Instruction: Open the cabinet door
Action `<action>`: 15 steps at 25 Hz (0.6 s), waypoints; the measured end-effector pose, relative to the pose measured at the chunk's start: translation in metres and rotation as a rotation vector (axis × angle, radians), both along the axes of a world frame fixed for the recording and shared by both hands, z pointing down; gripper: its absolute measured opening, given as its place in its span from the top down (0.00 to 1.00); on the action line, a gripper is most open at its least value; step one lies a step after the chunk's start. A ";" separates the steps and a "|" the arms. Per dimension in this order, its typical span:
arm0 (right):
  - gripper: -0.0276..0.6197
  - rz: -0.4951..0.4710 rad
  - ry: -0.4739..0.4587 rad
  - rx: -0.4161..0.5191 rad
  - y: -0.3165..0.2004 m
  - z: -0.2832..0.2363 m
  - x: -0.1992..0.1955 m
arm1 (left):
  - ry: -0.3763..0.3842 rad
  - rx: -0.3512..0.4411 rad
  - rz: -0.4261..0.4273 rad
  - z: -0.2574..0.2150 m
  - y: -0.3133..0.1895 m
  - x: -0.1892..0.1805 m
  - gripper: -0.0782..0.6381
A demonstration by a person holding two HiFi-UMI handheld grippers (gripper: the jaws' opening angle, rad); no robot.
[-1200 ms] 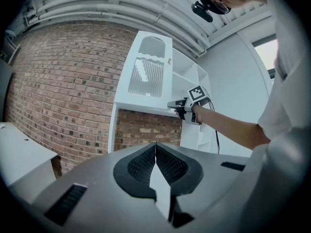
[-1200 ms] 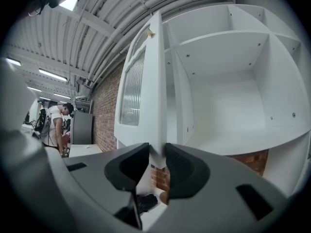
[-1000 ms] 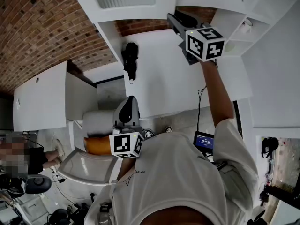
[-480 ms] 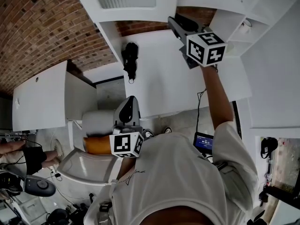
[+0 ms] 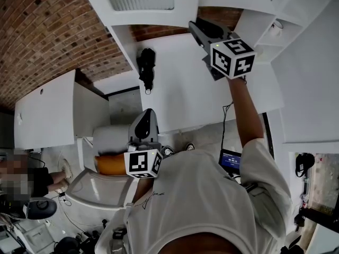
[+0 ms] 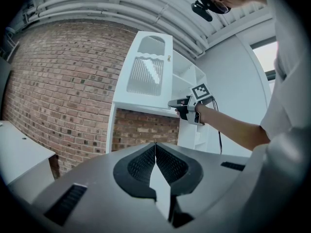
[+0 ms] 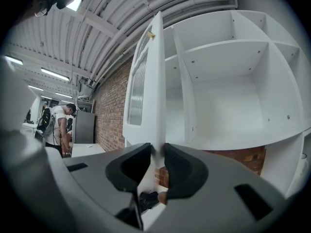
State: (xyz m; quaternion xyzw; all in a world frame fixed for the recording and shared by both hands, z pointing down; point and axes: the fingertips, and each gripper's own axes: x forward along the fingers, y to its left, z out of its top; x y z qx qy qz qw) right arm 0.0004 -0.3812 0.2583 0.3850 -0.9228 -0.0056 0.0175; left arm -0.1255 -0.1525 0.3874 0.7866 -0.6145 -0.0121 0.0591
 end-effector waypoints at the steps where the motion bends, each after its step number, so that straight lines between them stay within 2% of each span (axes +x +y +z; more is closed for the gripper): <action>1: 0.82 -0.001 0.002 0.001 0.001 0.000 0.000 | 0.001 0.000 0.001 0.000 0.000 0.000 0.87; 15: 0.83 -0.023 0.001 0.015 0.019 0.000 -0.002 | 0.001 -0.005 0.017 0.002 -0.003 0.004 0.87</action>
